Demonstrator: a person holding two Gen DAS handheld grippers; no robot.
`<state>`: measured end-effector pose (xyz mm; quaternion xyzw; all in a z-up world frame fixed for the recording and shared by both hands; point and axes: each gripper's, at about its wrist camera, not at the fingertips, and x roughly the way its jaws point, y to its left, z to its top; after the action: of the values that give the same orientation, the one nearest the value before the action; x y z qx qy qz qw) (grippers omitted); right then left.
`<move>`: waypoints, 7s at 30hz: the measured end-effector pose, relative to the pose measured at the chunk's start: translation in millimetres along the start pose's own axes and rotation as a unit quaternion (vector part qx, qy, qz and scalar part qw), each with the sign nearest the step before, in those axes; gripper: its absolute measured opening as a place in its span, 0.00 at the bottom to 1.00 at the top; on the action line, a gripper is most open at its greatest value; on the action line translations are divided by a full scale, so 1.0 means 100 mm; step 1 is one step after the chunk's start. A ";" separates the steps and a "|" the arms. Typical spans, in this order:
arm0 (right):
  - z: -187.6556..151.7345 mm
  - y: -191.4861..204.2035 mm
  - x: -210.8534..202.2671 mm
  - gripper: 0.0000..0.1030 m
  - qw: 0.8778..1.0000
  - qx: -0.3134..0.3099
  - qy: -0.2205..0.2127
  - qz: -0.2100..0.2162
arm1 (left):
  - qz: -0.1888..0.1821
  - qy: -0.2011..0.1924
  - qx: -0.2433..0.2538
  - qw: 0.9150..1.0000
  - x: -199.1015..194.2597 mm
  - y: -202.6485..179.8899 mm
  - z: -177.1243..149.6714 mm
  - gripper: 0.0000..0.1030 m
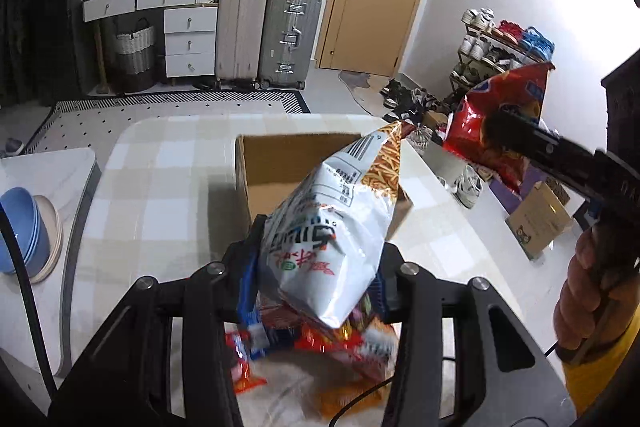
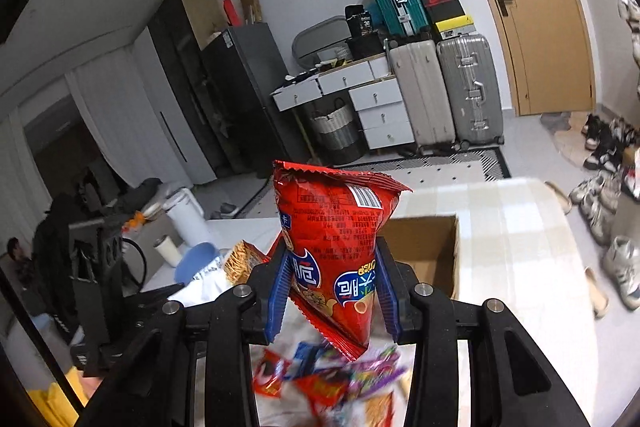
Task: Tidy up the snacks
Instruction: 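Lift both bags and carry them over the cardboard box, then open both tools to drop the bags into the box, then move both tools back toward the remaining snacks, then grasp the wrapped orange cake with the right tool while the left tool grasps the red Oreo pack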
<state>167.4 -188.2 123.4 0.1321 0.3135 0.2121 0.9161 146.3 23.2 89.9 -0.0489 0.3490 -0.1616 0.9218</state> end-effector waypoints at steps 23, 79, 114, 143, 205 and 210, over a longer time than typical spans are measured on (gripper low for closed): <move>-0.04 -0.87 1.66 0.38 0.994 0.036 0.097 -0.040 | 0.022 0.121 0.018 0.992 2.00 0.07 0.78 0.39; -0.21 -0.96 1.70 0.42 0.989 0.029 0.120 -0.077 | 0.031 0.148 0.040 0.988 2.19 0.11 0.41 0.73; -0.90 0.17 -0.36 0.67 0.998 -0.012 0.022 -0.062 | 0.071 -0.054 0.025 0.996 -0.98 -0.51 -0.50 0.99; -2.15 0.00 -0.13 0.86 0.995 0.006 0.089 -0.040 | 0.058 0.019 0.005 0.998 -0.51 -0.08 -2.01 0.99; -2.36 0.11 0.36 0.35 0.984 -0.047 0.149 0.079 | 0.114 0.070 -0.104 0.986 0.22 0.85 -2.05 0.98; -2.38 0.09 0.29 0.35 0.985 -0.037 0.145 0.085 | 0.139 0.091 -0.094 0.982 0.43 0.87 -1.86 0.98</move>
<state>35.1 -140.2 -71.2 0.0925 0.4224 0.3176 0.8439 76.8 95.3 -94.2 -0.0713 0.4483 -0.0027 0.8910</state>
